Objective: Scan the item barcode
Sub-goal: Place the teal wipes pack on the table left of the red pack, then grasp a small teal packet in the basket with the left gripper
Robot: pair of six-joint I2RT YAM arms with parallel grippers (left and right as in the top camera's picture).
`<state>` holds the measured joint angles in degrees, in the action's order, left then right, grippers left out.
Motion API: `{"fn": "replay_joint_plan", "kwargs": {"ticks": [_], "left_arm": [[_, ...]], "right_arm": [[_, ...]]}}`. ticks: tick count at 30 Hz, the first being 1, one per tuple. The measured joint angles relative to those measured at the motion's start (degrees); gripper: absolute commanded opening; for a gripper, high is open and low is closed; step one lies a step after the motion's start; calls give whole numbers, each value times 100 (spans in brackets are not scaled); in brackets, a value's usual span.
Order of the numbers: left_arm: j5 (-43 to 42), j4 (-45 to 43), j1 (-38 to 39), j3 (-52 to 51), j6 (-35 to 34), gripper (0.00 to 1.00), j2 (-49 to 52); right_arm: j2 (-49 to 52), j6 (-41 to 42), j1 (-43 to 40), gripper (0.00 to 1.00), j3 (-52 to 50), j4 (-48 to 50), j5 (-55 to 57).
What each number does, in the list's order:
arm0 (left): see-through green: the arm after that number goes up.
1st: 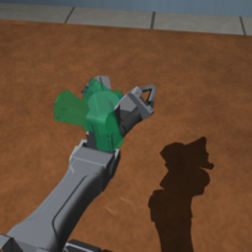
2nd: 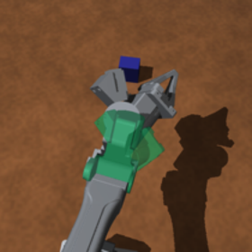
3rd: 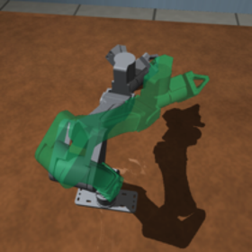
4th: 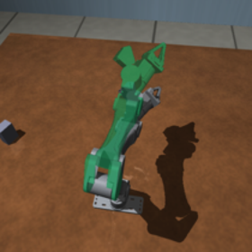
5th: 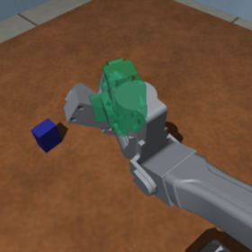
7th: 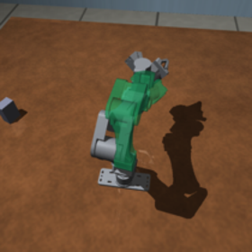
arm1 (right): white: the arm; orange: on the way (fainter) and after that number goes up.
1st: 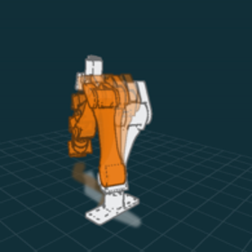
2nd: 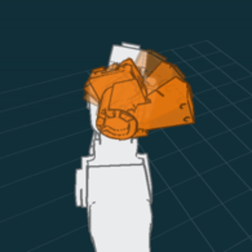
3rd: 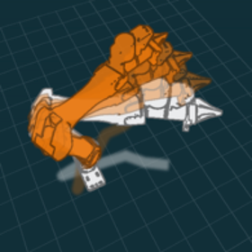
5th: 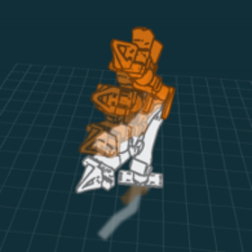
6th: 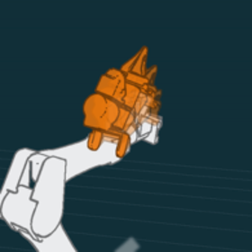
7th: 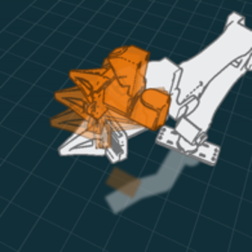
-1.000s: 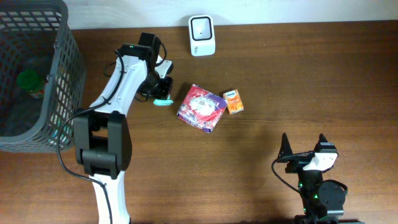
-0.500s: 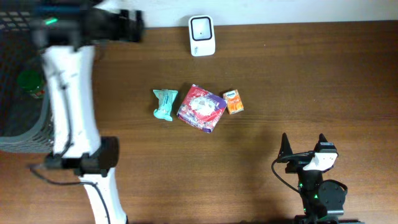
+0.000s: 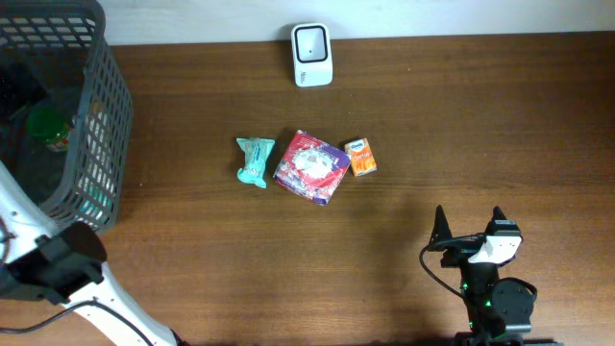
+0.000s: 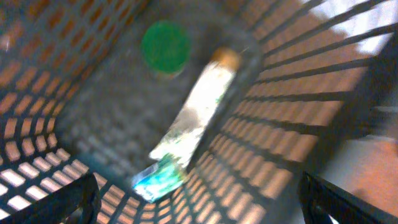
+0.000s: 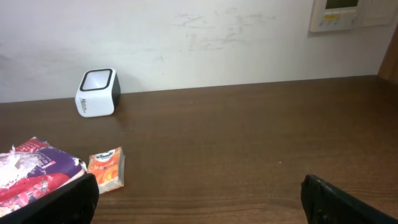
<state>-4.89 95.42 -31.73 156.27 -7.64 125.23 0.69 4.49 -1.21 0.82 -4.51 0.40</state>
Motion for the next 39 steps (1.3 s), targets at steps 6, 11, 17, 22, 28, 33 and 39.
{"fn": "replay_joint_plan", "kwargs": {"ticks": [6, 11, 17, 22, 28, 33, 39], "left_arm": [[-216, -413, -737, -1797, 323, 92, 11], [-332, -946, -697, -3303, 623, 84, 4], [-256, -1453, -693, -4542, 946, 75, 2], [-240, -1773, -662, -5313, 1139, 39, 2], [-236, -1764, -667, -5431, 994, 0, 2], [-730, -566, -745, -3858, 767, 0, 92], [-2474, 107, -763, -850, 710, 0, -33]], "right_arm": [[0, -2, 0, 99, 0, 2, 0], [0, 0, 0, 99, 0, 0, 0], [0, 0, 0, 99, 0, 0, 0], [0, -2, 0, 99, 0, 0, 0], [0, 2, 0, 99, 0, 0, 0], [4, 0, 0, 99, 0, 0, 2], [0, -2, 0, 99, 0, 2, 2]]}}
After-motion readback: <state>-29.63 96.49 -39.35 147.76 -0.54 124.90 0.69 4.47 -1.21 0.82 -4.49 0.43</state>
